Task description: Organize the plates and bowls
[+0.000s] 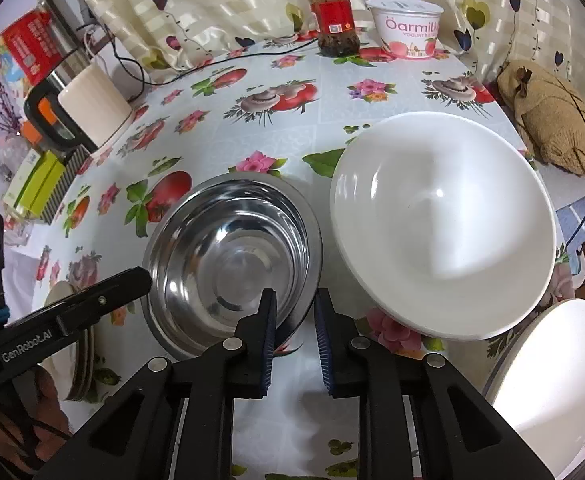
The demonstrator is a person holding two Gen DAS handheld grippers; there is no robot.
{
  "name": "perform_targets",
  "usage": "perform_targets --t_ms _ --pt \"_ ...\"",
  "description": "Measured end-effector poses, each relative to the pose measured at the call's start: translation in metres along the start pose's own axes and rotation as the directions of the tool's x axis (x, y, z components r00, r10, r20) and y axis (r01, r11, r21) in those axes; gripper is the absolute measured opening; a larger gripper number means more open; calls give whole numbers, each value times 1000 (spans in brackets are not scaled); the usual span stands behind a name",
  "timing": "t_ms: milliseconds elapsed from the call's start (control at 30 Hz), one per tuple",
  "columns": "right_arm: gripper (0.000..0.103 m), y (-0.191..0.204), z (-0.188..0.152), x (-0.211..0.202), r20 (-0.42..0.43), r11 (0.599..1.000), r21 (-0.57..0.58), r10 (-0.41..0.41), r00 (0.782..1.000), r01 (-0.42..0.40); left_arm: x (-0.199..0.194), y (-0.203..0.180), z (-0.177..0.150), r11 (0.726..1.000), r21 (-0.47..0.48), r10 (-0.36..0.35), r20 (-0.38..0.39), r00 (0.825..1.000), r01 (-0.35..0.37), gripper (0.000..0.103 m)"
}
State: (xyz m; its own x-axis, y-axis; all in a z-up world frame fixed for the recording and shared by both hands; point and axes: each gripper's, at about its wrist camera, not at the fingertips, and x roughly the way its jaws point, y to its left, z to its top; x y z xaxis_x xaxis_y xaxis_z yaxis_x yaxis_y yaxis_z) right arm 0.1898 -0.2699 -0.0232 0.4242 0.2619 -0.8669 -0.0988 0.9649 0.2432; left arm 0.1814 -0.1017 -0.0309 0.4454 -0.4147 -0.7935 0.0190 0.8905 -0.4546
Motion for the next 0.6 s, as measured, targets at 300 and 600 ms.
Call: perform_targets --t_ms 300,600 --pt "18 -1 -3 -2 -5 1000 5 4 1000 -4 -3 -6 -8 1000 27 -3 -9 1000 3 24" --pt "18 7 -21 -16 -7 1000 -7 3 1000 -3 -14 -6 -30 999 48 6 -27 1000 -5 24"
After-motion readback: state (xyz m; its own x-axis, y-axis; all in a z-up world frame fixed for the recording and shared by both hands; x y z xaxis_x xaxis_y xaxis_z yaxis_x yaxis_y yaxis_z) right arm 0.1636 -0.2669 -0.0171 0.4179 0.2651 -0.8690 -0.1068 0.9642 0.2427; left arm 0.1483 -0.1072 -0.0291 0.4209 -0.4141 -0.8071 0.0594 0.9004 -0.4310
